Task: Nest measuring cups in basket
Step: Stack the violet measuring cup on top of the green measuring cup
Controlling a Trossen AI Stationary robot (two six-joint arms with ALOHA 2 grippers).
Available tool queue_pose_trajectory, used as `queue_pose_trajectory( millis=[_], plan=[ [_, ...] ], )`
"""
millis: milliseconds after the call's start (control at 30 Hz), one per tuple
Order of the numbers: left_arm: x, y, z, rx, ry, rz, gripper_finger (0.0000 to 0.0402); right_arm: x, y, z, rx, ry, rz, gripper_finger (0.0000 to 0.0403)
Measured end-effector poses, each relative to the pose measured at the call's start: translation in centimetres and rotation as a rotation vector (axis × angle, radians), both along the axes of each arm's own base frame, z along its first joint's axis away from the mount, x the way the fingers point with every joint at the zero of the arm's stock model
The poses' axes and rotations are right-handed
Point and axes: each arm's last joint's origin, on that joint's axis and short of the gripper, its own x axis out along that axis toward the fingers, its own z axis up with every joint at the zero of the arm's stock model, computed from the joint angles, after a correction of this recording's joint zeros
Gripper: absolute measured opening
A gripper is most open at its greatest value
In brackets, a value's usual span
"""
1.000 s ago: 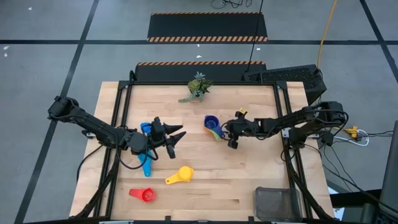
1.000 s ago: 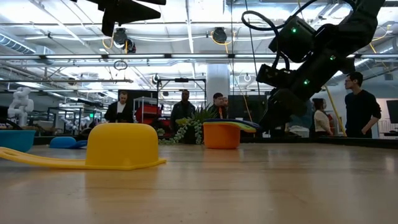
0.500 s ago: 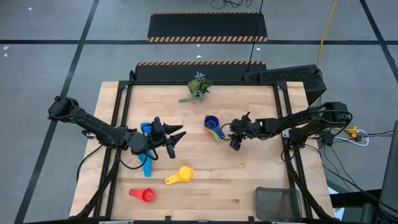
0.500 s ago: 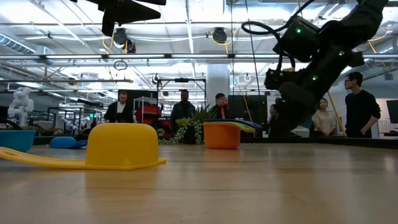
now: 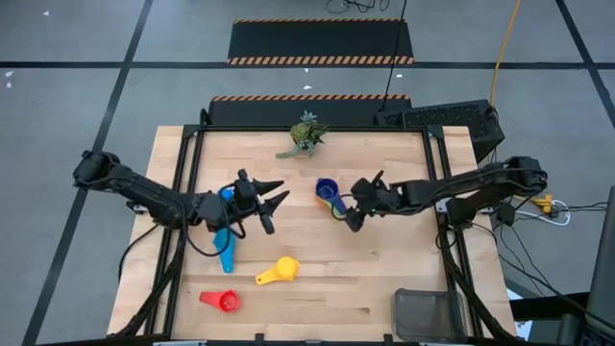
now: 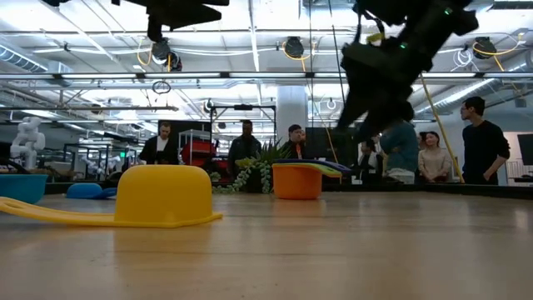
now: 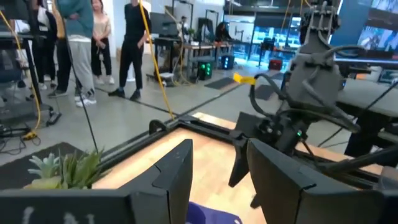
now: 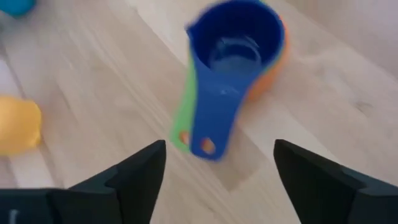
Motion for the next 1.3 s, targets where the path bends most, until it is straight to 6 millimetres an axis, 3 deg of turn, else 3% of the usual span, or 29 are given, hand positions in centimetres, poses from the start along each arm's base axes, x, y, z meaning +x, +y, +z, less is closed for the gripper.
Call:
queue_pose_trajectory(
  millis=[200,567,833,1300],
  plan=[
    [0.3,0.7,-0.4,0.008,0.038,-0.037,0.0154,2.8,0.4,-0.6,0.025,0.032,-0.034,0.0304],
    [0.3,0.0,-0.9,0.017,0.094,-0.173,0.0154,7.4,0.6,-2.3,-0.011,0.125,-0.145,0.0304],
    [0.1,-0.9,-1.3,0.036,0.143,-0.242,0.0154,8.4,1.0,-2.0,-0.004,0.113,-0.164,0.0304],
    [0.0,-1.2,-1.3,0.06,0.15,-0.288,0.0154,7.8,1.1,-1.7,0.047,0.119,-0.288,0.0304]
  ],
)
